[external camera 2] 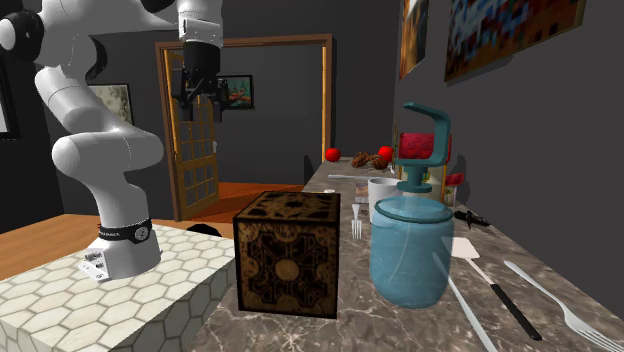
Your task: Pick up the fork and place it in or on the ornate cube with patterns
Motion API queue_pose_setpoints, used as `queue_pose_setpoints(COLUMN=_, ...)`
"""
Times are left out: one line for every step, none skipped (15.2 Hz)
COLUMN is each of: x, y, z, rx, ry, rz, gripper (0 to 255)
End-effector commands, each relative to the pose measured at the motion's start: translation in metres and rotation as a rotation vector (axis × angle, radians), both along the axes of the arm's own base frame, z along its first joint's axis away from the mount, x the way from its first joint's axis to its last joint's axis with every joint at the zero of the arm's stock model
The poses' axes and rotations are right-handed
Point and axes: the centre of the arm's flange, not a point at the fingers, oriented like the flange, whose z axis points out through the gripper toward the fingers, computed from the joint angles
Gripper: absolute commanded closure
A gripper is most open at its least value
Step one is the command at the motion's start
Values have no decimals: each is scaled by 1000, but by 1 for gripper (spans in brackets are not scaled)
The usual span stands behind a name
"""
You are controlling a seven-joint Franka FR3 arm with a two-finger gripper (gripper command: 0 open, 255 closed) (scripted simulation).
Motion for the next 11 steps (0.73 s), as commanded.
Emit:
queue_pose_setpoints(x=0, y=0, z=0, rx=0, ry=0, rz=0, gripper=0)
queue_pose_setpoints(x=12, y=-2, z=-6, rx=1, ry=4, rz=38, gripper=0)
queue_pose_setpoints(x=24, y=-3, z=-12, rx=3, ry=7, rz=76, gripper=0)
queue_pose_setpoints(x=37, y=-4, z=-17, rx=4, ry=11, rz=115, gripper=0)
queue_pose_setpoints(x=49, y=-5, z=-23, rx=6, ry=15, rz=153, gripper=0)
queue_pose_setpoints(x=61, y=-4, z=-29, rx=7, ry=19, rz=191, gripper=0)
queue_pose_setpoints(x=73, y=-4, z=-35, rx=8, ry=22, rz=229, gripper=0)
queue_pose_setpoints(x=86, y=-3, z=-41, rx=10, ry=26, rz=267, gripper=0)
queue_pose_setpoints(x=98, y=-1, z=-47, rx=11, ry=30, rz=305, gripper=0)
queue_pose_setpoints(x=110, y=1, z=-53, rx=12, ry=33, rz=344, gripper=0)
queue_pose_setpoints(x=121, y=3, z=-59, rx=14, ry=37, rz=382, gripper=0)
